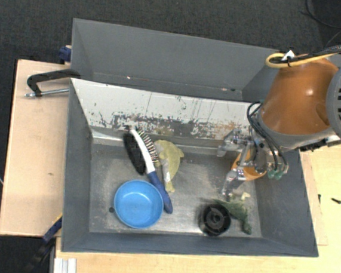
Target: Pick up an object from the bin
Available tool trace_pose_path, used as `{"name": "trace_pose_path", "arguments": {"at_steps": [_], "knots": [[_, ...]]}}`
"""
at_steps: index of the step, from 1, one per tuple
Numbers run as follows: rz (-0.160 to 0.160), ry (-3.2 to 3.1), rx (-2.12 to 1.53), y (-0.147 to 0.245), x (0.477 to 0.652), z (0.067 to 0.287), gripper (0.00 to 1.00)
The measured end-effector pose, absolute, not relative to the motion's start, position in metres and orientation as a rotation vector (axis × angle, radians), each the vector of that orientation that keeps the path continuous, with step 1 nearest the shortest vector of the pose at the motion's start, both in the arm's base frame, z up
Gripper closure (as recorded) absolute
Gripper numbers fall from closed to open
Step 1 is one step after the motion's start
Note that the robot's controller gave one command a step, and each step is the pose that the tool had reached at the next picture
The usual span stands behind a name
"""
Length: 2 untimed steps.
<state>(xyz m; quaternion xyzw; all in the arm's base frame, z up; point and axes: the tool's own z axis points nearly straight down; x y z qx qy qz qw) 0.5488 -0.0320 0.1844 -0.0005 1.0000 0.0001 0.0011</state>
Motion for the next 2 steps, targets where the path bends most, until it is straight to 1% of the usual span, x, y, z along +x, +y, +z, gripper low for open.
{"name": "trace_pose_path", "arguments": {"at_steps": [1, 2], "knots": [[0.003, 3.123, 0.288, 0.031, 0.546, 0.071, 0.0], [0.003, 3.104, 0.5, 0.042, 0.495, 0.094, 0.0]]}}
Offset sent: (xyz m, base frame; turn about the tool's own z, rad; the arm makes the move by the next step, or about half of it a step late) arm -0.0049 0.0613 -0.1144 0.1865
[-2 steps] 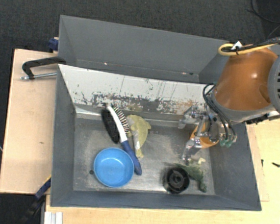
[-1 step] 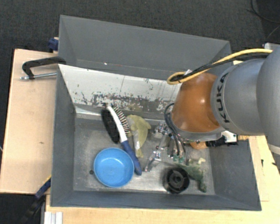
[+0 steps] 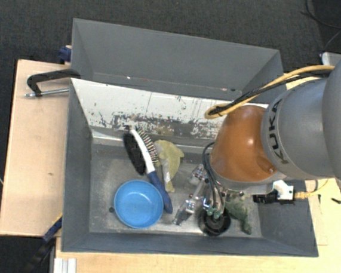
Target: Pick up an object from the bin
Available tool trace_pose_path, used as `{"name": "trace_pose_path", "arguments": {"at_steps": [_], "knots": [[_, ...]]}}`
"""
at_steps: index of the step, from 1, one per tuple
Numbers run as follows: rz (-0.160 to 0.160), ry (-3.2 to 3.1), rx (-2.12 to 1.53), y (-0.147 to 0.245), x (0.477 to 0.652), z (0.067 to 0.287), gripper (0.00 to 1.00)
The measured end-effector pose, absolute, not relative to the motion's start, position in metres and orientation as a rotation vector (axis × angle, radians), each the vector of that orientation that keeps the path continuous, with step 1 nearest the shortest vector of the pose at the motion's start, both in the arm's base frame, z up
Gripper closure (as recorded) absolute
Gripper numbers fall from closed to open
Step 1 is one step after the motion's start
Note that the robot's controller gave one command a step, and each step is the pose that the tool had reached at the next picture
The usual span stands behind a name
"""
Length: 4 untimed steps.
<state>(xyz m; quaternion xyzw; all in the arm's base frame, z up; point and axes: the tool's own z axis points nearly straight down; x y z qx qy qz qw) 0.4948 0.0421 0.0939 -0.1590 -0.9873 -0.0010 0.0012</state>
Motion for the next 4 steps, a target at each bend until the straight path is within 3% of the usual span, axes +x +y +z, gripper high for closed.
{"name": "trace_pose_path", "arguments": {"at_steps": [1, 2, 3, 4], "knots": [[-0.002, -3.109, -0.459, -0.011, 0.506, 0.071, 0.0], [0.001, -3.133, -0.304, -0.071, 0.506, 0.071, 0.0], [-0.003, -3.131, -0.3, -0.068, 0.506, 0.072, 1.0], [-0.002, -3.131, -0.301, -0.068, 0.506, 0.071, 0.0]]}}
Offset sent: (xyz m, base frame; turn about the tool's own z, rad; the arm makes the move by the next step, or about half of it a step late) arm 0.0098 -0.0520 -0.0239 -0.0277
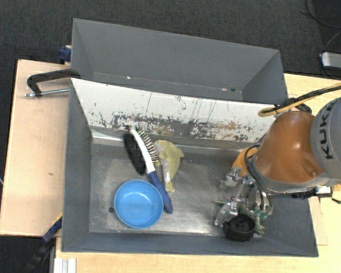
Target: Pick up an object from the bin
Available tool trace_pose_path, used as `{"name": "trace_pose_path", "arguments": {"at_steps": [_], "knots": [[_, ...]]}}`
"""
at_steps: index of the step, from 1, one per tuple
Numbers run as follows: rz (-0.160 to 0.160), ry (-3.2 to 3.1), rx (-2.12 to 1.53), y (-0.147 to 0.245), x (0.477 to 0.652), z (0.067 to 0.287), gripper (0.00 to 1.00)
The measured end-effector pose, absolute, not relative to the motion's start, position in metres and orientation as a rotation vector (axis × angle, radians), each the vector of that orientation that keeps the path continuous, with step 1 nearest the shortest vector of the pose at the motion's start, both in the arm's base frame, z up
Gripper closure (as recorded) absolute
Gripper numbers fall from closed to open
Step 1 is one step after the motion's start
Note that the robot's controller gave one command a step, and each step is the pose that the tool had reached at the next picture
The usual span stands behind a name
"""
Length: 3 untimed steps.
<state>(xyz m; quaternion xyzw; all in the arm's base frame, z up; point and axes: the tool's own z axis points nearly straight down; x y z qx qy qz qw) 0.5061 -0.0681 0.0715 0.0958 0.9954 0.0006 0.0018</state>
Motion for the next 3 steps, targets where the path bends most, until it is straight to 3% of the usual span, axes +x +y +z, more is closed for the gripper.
{"name": "trace_pose_path", "arguments": {"at_steps": [1, 2, 3], "knots": [[0.002, 3.124, 0.3, -0.0681, 0.5061, 0.0717, 1.0], [0.002, 3.124, 0.301, -0.0682, 0.506, 0.0714, 0.0], [0.003, 3.125, 0.301, -0.0681, 0.5059, 0.0716, 1.0]]}}
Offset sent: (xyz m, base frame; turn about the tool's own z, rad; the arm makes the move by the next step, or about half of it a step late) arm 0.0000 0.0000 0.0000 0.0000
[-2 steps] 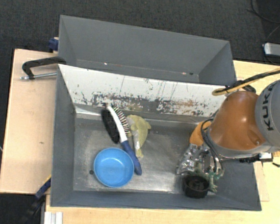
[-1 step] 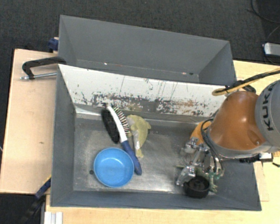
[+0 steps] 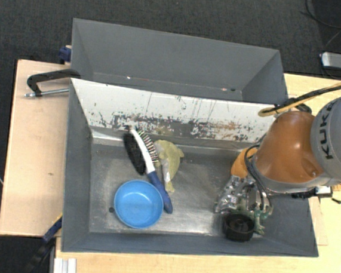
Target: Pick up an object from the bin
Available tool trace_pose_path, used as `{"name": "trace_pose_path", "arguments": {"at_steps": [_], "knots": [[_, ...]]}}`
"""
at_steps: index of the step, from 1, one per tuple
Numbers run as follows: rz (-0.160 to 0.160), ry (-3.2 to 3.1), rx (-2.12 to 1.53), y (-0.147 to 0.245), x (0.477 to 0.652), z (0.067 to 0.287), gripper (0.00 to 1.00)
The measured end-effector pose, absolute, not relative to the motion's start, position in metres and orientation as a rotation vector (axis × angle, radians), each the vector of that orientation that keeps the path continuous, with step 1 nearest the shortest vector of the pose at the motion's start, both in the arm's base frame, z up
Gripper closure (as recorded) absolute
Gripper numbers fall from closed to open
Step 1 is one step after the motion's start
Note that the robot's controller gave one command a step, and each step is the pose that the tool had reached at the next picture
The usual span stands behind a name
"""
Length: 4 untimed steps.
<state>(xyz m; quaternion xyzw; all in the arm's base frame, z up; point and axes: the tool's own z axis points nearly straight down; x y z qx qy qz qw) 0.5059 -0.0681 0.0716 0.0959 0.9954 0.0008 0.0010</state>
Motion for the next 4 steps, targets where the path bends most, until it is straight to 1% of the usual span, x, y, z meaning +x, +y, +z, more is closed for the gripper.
{"name": "trace_pose_path", "arguments": {"at_steps": [1, 2, 3, 4], "knots": [[0.002, 3.124, 0.301, -0.068, 0.506, 0.071, 0.0], [0.002, 3.125, 0.301, -0.068, 0.506, 0.072, 1.0], [0.002, 3.124, 0.301, -0.068, 0.506, 0.071, 0.0], [0.0, 3.132, 0.032, -0.065, 0.526, 0.119, 0.0]]}}
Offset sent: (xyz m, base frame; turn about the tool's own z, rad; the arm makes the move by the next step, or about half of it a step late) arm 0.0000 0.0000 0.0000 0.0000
